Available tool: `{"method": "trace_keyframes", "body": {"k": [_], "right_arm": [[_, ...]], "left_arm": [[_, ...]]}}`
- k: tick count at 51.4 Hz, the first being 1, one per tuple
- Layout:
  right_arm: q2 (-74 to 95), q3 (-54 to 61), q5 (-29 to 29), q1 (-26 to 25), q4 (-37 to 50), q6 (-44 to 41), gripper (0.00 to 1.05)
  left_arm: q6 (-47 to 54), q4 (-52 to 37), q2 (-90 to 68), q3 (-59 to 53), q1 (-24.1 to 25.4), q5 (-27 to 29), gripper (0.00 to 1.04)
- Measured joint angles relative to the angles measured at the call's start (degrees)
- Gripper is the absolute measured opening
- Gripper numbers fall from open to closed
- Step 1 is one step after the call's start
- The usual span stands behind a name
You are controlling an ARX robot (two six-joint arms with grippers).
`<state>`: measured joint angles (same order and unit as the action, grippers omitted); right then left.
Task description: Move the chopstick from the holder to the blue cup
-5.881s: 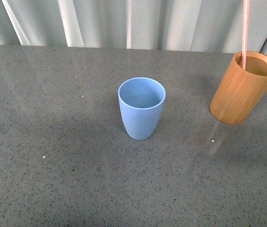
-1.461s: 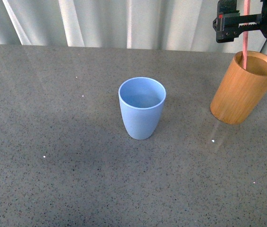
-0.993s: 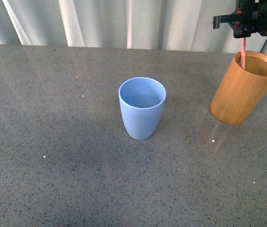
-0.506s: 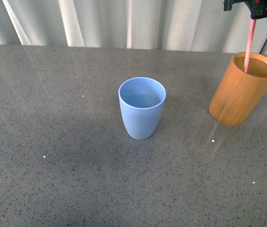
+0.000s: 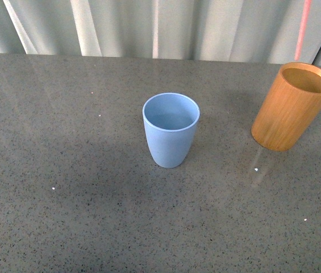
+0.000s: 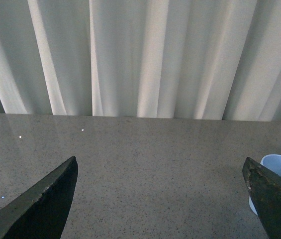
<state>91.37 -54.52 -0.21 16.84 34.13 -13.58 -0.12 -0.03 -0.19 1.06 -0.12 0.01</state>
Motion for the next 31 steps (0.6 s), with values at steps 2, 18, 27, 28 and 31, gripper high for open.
{"method": "trace_keyframes", "body": {"k": [2, 18, 27, 28, 31], "right_arm": [[-0.4, -0.5, -0.3, 1.0, -0.5, 0.1, 0.02], [0.0, -2.9, -2.2, 9.4, -2.4, 6.7, 0.02], [2.0, -2.9, -3.7, 13.7, -1.7, 11.7, 0.02], [2.1, -2.9, -3.8, 13.9, -1.7, 11.8, 0.02], [2.6, -2.7, -4.3, 14.6, -1.0, 12.7, 0.02]], "left_arm": [[0.0, 0.0, 0.0, 0.0, 0.0, 0.0, 0.98], [0.0, 0.0, 0.0, 0.0, 0.0, 0.0, 0.98], [0.0, 0.0, 0.0, 0.0, 0.0, 0.0, 0.98], [0.0, 0.0, 0.0, 0.0, 0.0, 0.0, 0.98], [0.0, 0.0, 0.0, 0.0, 0.0, 0.0, 0.98]]}}
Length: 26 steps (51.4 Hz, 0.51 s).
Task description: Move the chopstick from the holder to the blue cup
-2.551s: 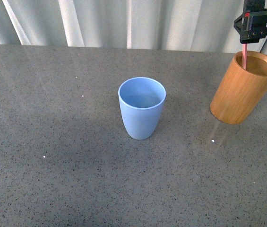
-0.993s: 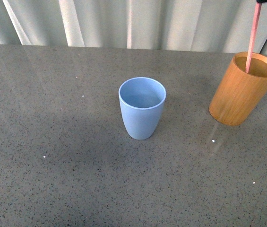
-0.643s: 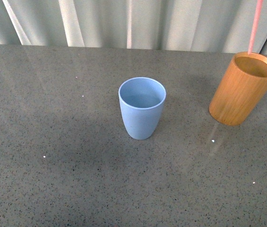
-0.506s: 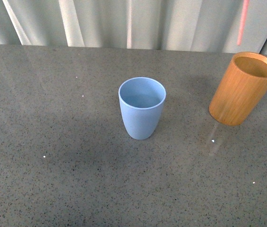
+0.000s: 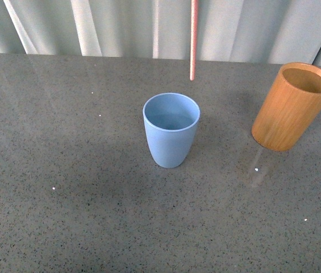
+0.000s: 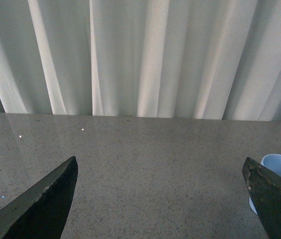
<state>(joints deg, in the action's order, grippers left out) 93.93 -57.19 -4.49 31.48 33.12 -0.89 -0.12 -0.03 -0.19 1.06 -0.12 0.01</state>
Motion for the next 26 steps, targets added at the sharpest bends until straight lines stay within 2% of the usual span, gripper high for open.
{"method": "trace_keyframes", "body": {"k": [26], "right_arm": [[3.9, 2.7, -0.4, 1.6, 4.3, 4.0, 0.02]], "left_arm": [[0.0, 0.0, 0.0, 0.0, 0.0, 0.0, 0.98]]}}
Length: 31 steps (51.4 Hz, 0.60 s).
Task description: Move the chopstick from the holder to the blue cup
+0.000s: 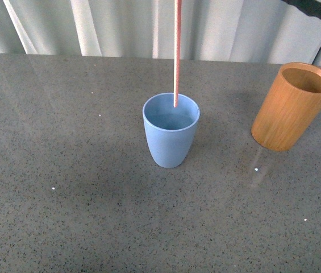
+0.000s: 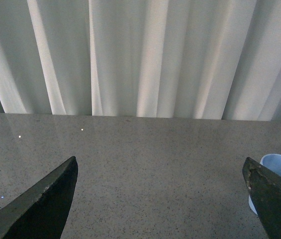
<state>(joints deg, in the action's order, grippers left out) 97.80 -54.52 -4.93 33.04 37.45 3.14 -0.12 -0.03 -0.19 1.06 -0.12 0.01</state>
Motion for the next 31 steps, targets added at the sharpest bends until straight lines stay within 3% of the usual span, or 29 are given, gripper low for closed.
{"method": "trace_keyframes", "body": {"k": [22, 31], "right_arm": [[6.0, 0.1, 0.7, 0.0, 2.4, 0.6, 0.03], [7.3, 0.1, -0.2, -0.1, 2.4, 1.1, 0.41]], "left_arm": [[0.0, 0.0, 0.0, 0.0, 0.0, 0.0, 0.98], [0.0, 0.0, 0.0, 0.0, 0.0, 0.0, 0.98]]}}
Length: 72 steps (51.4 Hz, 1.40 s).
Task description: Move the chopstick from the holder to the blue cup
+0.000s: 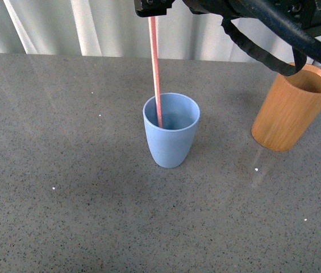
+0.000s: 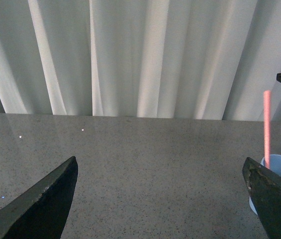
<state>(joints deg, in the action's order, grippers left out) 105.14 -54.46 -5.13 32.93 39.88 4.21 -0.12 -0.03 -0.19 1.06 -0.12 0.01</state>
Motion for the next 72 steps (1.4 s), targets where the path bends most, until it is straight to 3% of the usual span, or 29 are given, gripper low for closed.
{"method": "trace_keyframes", "body": {"k": [13, 27, 37, 43, 46, 66, 72], "right_arm": [[-6.2, 1.4, -3.1, -1.9, -1.5, -0.7, 0.96], [-30.7, 14.9, -25.0, -12.7, -16.1, -6.2, 0.95], [-40.4, 19.6, -25.9, -15.6, -18.7, -6.8, 0.94], [-41.5, 25.6, -11.7, -18.1, -6.9, -5.6, 0.78], [-42.9, 28.8, -8.0, -19.1, -4.0, -5.3, 0.69], [-55.7, 43.0, -1.5, -25.7, -2.3, -4.8, 0.02], [-58.7, 45.2, -0.5, -26.8, -3.1, -4.8, 0.01]], "left_arm": [[0.0, 0.0, 0.0, 0.0, 0.0, 0.0, 0.98], [0.0, 0.0, 0.0, 0.0, 0.0, 0.0, 0.98], [0.0, 0.0, 0.0, 0.0, 0.0, -0.1, 0.98], [0.0, 0.0, 0.0, 0.0, 0.0, 0.0, 0.98], [0.0, 0.0, 0.0, 0.0, 0.0, 0.2, 0.98], [0.0, 0.0, 0.0, 0.0, 0.0, 0.1, 0.98], [0.0, 0.0, 0.0, 0.0, 0.0, 0.1, 0.98]]}}
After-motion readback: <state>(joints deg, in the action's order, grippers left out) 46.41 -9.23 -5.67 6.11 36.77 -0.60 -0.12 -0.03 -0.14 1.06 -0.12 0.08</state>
